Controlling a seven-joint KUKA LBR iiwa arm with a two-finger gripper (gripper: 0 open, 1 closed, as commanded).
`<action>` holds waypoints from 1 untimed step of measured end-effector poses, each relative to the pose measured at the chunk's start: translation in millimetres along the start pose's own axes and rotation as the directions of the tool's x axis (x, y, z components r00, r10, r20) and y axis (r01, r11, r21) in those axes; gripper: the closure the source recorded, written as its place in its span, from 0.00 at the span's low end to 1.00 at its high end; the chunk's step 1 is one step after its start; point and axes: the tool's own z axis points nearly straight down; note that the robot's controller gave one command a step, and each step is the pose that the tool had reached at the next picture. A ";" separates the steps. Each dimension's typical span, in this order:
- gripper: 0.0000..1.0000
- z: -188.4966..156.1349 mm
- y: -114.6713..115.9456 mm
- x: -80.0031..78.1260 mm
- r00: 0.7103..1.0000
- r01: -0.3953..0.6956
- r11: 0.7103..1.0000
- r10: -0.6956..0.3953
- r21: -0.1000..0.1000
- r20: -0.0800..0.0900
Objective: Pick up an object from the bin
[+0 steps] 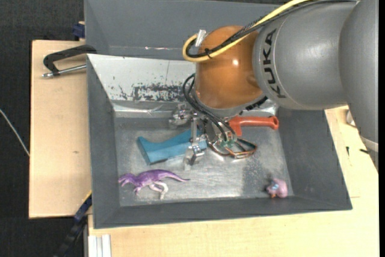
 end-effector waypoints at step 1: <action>0.00 20.0 -12.9 -9.2 0.990 -0.143 0.990 0.143 -0.002 0.007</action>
Offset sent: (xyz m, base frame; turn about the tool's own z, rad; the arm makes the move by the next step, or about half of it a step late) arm 0.0149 -0.0347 -0.0672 -0.1147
